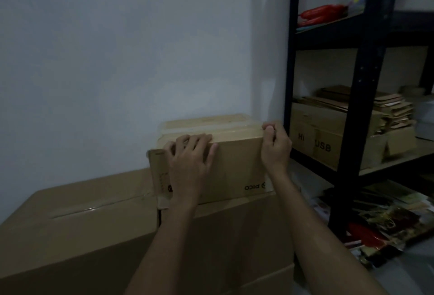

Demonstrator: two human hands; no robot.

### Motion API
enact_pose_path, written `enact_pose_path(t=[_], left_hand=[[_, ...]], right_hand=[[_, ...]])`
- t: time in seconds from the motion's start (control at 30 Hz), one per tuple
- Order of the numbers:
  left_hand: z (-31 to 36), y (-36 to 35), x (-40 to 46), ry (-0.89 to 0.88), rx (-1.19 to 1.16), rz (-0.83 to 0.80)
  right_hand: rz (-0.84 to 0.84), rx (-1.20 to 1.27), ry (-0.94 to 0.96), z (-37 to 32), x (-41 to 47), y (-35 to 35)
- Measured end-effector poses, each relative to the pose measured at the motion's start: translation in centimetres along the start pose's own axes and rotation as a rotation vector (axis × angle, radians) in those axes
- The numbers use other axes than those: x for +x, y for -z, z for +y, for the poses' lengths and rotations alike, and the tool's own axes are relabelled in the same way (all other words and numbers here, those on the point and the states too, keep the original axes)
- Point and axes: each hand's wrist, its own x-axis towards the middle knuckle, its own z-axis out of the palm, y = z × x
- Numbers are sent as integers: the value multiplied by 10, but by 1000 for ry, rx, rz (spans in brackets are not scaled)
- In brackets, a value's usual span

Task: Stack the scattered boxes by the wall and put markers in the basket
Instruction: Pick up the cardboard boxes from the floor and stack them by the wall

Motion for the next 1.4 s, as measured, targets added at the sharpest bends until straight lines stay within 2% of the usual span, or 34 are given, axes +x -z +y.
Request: enact_pose_path(t=[0.23, 0.4, 0.63, 0.87, 0.97, 1.1, 1.3, 1.4], left_hand=[[8, -42, 6, -66, 108, 55], [4, -55, 5, -91, 163, 130], [7, -49, 2, -55, 130, 65], [10, -48, -4, -24, 137, 21], [25, -23, 5, 71, 92, -172], [48, 27, 37, 199, -23, -499], [102, 135, 110, 54, -155, -1196], [137, 184, 133, 23, -149, -1376]], right_hand=[[-75, 74, -30, 42, 31, -22], [-54, 86, 5, 53, 35, -29], [-125, 119, -75, 47, 31, -23], [-159, 46, -144, 40, 20, -14], [-268, -90, -220, 23, 24, -1], [-569, -332, -347, -15, 36, 30], [-1094, -630, -615, -120, 59, 128], [-1219, -719, -744, -168, 66, 183]])
